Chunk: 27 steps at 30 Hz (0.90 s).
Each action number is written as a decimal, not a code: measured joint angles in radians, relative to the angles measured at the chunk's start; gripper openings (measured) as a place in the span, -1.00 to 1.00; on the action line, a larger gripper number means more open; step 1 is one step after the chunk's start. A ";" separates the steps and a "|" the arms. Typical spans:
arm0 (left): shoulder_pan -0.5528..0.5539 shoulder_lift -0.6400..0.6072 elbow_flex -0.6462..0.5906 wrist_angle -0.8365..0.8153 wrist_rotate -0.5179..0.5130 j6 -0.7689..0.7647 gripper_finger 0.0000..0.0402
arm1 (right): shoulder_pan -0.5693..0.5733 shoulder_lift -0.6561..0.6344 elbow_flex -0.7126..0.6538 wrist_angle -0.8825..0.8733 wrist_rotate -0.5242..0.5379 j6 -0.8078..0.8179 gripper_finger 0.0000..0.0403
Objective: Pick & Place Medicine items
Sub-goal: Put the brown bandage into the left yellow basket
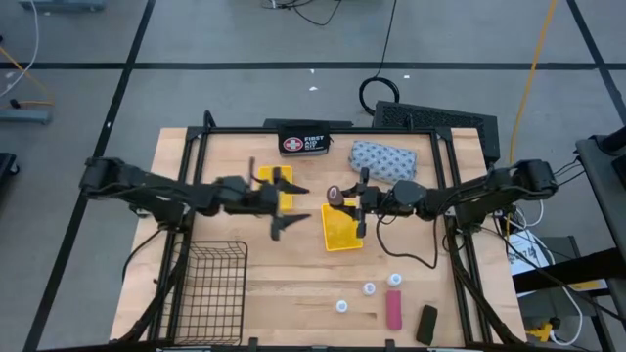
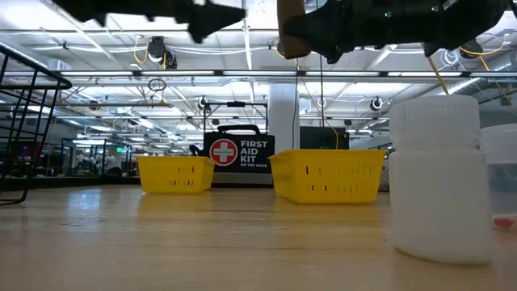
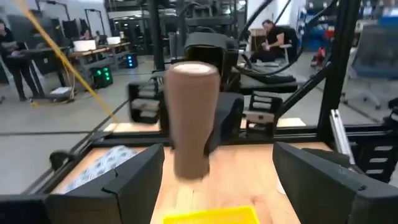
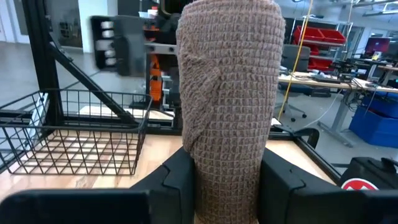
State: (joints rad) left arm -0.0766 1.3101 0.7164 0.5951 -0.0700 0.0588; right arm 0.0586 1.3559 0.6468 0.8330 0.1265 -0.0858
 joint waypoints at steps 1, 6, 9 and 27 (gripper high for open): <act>-0.003 0.037 0.033 0.001 0.000 0.016 0.54 | 0.000 0.003 0.000 0.006 0.000 0.002 -0.47; 0.000 0.194 0.175 0.000 -0.035 0.042 0.54 | 0.000 0.005 0.000 0.016 0.000 0.009 -0.47; 0.009 0.262 0.242 0.001 -0.039 0.042 0.54 | 0.000 0.004 0.000 0.016 -0.001 0.021 -0.46; 0.029 0.340 0.312 0.000 -0.037 0.094 -0.18 | 0.003 0.004 0.000 -0.023 -0.006 0.021 -0.48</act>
State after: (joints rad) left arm -0.0479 1.6501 1.0286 0.5948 -0.1066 0.1528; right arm 0.0616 1.3602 0.6468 0.8096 0.1207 -0.0650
